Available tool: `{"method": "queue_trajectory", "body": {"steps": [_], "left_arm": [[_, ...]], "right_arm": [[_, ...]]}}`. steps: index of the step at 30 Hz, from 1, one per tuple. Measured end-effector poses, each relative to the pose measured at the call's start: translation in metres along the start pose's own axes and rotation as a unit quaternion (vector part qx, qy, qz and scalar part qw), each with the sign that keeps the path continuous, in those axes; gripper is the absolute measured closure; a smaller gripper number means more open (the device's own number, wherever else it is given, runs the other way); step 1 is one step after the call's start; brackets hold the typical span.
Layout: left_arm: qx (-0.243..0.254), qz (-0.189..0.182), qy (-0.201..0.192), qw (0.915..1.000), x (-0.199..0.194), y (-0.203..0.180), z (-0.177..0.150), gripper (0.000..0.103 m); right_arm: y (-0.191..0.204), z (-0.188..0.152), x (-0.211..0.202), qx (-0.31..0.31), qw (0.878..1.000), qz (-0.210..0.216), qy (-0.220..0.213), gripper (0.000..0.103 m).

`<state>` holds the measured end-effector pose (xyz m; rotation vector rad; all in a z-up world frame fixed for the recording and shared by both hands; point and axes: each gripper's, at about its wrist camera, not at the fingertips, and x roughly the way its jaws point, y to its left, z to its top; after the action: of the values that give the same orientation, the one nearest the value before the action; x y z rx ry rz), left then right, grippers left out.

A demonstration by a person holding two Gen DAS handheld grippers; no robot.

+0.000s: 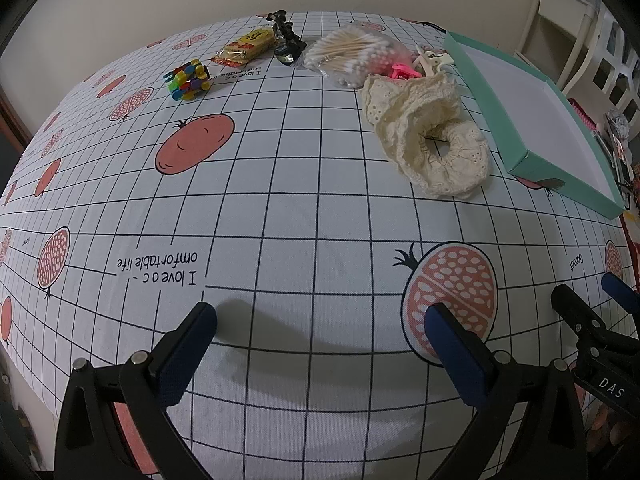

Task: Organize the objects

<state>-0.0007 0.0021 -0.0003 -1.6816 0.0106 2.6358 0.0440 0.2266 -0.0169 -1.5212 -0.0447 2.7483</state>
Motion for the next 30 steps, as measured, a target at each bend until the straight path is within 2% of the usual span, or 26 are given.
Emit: {"method": "queue_trajectory", "body": {"steps": [11,19,22,26,30], "left_arm": [[0.001,0.0,0.001,1.0,-0.001,0.0,0.0,0.0],[0.002,-0.001,0.017,0.9999,-0.004,0.003,0.011,0.0],[-0.014,-0.018,0.008,0.9997,-0.012,0.006,0.028,0.0],[0.005,-0.009,-0.006,0.9999,-0.024,-0.001,0.065,0.0],[0.001,-0.011,-0.007,0.9999,-0.033,-0.002,0.105,0.0]], "right_arm": [[0.0,0.0,0.0,0.0,1.0,0.0,0.0,0.0],[-0.002,0.011,-0.001,0.008,1.0,0.012,0.015,0.0],[0.0,0.025,-0.011,0.01,1.0,0.024,-0.008,0.0],[0.007,0.059,-0.026,0.001,0.998,0.041,-0.042,0.0],[0.006,0.101,-0.034,0.006,0.997,0.049,-0.064,0.0]]}}
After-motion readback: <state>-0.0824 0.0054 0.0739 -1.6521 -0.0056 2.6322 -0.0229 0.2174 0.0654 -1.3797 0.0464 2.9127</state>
